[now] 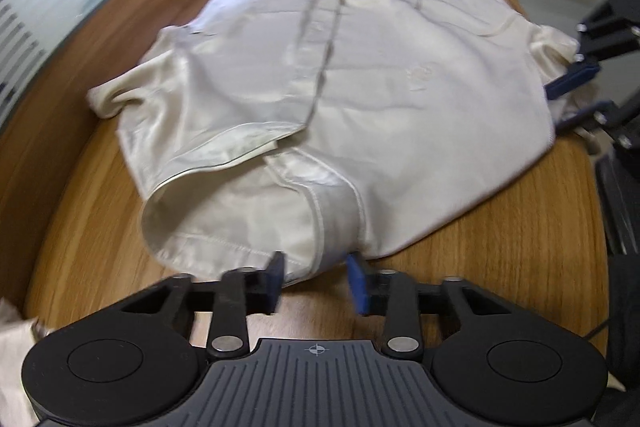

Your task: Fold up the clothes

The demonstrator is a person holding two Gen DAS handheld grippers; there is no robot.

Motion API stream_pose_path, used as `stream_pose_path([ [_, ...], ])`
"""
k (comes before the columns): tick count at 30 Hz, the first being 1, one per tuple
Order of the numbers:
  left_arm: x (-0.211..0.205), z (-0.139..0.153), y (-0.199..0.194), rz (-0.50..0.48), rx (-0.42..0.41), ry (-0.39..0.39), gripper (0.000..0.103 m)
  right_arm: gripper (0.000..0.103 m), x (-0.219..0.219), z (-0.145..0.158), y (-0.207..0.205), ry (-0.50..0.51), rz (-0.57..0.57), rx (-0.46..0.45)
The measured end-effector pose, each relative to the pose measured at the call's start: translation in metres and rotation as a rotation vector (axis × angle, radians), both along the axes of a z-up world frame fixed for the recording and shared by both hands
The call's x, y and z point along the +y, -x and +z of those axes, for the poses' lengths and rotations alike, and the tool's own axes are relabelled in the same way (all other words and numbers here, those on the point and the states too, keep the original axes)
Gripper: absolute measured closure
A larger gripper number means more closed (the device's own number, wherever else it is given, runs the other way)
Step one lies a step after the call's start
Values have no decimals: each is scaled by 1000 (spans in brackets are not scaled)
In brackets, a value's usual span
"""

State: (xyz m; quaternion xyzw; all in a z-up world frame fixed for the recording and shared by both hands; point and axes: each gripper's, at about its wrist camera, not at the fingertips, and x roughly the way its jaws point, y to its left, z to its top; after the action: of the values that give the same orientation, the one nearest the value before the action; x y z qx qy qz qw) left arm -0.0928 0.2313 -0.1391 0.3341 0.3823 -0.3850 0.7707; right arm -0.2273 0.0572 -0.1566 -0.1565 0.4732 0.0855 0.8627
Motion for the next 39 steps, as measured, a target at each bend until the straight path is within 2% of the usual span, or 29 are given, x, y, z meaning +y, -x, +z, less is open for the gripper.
stream_pose_path([
  [1,0,2,-6,9,12,13,91,96,0,0,-2,10,12,7],
  [4,-1,7,-22,36,47,51,95,102,-4,9,-8,18,32,-5],
  [10,-9,16,-61,118,124,123,96,102,-28,30,-41,-9,4,-42],
  [16,-27,10,-91,181,153,107,95,102,-61,19,-86,-12,-85,-6],
  [18,-32,7,-94,182,153,100,94,99,-69,13,-95,6,-116,13],
  [19,-33,7,-95,183,151,99,94,91,-72,12,-97,9,-132,14],
  [20,-32,7,-96,185,156,103,94,87,-75,14,-97,2,-149,8],
  [24,-29,6,-97,196,174,118,94,86,-75,34,-83,-80,-163,-29],
  [31,-22,3,-98,216,197,126,90,86,-31,42,-69,-147,-16,-44],
  [39,-19,4,-97,225,198,135,89,86,15,12,-79,-15,139,-20],
])
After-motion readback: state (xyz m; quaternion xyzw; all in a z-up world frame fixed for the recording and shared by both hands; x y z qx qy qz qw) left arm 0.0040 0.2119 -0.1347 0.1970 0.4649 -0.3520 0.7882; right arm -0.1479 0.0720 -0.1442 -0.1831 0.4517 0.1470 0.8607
